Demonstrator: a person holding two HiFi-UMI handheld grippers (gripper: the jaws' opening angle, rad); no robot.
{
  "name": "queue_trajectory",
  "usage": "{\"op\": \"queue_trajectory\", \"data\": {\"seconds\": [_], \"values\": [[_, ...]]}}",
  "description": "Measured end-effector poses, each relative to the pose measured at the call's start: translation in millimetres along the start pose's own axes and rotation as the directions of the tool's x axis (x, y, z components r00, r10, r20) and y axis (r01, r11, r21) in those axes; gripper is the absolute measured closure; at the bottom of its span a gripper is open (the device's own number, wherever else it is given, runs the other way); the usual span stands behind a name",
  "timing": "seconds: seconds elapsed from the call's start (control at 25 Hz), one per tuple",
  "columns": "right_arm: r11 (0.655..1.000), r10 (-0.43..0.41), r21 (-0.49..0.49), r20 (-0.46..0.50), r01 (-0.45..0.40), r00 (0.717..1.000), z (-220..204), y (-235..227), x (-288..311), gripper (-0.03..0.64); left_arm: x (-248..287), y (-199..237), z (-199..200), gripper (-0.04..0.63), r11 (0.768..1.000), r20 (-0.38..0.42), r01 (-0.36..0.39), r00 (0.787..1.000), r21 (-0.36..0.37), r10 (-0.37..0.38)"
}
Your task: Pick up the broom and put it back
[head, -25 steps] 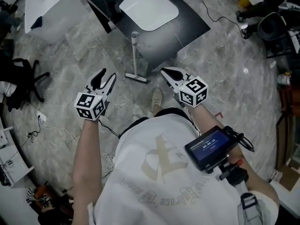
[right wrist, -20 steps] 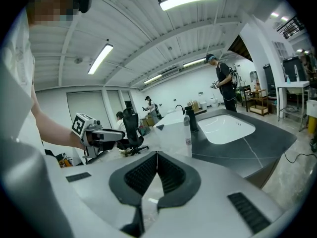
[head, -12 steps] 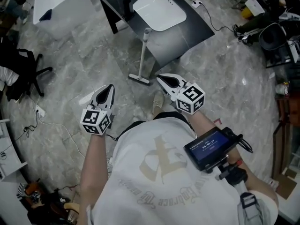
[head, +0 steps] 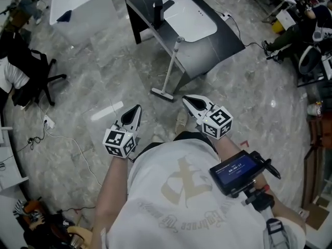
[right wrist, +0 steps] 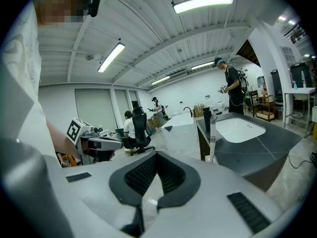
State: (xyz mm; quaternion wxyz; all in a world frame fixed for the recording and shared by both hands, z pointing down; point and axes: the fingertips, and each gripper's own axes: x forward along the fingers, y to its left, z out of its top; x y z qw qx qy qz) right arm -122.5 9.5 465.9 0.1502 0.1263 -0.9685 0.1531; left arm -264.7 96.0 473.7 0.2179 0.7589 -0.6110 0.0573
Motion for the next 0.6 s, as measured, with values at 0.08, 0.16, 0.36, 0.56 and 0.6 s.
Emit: {"op": "queue_trajectory", "data": {"seconds": [0.08,0.16,0.36,0.56,0.6], "values": [[1.0,-0.001,-0.002,0.001,0.001,1.0,-6,10,3,0.6,-9,1,-9,0.583,1.0,-0.001,0.002,1.0,-0.003,-0.002],[1.0,-0.001,-0.002,0.001,0.001,1.0,-8,15,4,0.6,-13,2,-14,0.583,1.0,-0.004,0.002,1.0,-0.008,-0.002],[1.0,0.001,0.002,-0.008,-0.001,1.0,-6,17,5,0.6,-17,5,-14,0.583,1.0,-0.018,-0.008,1.0,-0.019,0.008],[1.0,0.005,0.002,-0.019,-0.005,1.0,-9,29,9,0.6,-30,9,-17,0.583,1.0,-0.021,-0.012,1.0,-0.028,0.011],[1.0,0.005,0.002,-0.021,-0.005,1.0,-10,32,10,0.6,-32,10,-18,0.583,0.999,-0.022,-0.012,1.0,-0.03,0.012]]}}
